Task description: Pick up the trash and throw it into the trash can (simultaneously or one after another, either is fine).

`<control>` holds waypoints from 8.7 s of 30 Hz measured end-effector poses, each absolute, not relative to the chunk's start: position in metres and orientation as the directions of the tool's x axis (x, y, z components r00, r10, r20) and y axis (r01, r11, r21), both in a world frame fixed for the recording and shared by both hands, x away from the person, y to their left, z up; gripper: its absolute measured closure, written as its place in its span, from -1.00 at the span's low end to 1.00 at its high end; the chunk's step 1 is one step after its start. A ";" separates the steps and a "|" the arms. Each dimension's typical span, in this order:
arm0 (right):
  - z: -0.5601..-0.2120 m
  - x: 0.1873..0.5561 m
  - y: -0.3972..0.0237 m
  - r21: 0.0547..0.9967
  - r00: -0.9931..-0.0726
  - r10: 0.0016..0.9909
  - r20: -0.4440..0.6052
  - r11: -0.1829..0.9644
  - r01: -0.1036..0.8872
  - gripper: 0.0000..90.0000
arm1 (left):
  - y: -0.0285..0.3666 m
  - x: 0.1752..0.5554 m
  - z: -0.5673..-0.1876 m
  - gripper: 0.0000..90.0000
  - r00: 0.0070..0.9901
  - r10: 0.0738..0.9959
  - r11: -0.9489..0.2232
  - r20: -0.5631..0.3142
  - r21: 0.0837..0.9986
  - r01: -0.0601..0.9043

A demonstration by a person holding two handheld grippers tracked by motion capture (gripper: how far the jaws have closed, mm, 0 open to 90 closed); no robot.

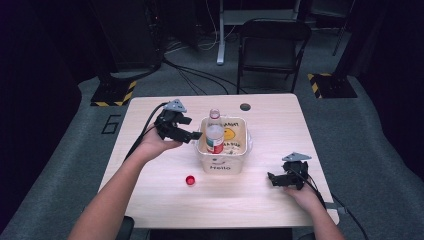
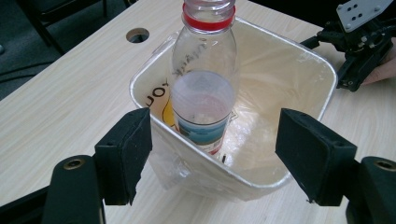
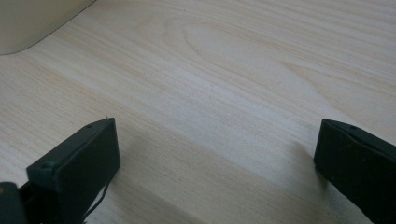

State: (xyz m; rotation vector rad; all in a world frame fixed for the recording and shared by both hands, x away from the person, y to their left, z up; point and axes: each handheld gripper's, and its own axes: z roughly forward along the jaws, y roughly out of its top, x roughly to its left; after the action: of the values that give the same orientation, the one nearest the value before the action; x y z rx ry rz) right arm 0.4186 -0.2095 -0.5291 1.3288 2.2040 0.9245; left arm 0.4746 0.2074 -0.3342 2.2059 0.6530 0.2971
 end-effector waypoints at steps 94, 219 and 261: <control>-0.529 0.418 -0.209 0.714 -0.467 0.884 -0.001 0.328 0.619 -1.00 | 0.241 0.423 -0.502 0.10 0.863 0.490 -0.577 -0.122 0.697 0.426; -0.529 0.418 -0.209 0.714 -0.472 0.882 -0.002 0.332 0.617 -1.00 | 0.235 0.431 -0.358 0.30 0.882 0.470 -0.620 -0.036 0.697 0.359; -0.529 0.418 -0.209 0.714 -0.472 0.882 -0.002 0.331 0.617 -1.00 | 0.194 0.460 -0.338 0.30 0.881 0.472 -0.616 -0.025 0.706 0.350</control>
State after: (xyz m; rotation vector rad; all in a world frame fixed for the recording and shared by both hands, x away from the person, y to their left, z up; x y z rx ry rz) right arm 0.4179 -0.2088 -0.5290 1.3245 2.2120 0.9267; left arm 0.4601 0.1938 -0.3379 2.2929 0.5878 0.2096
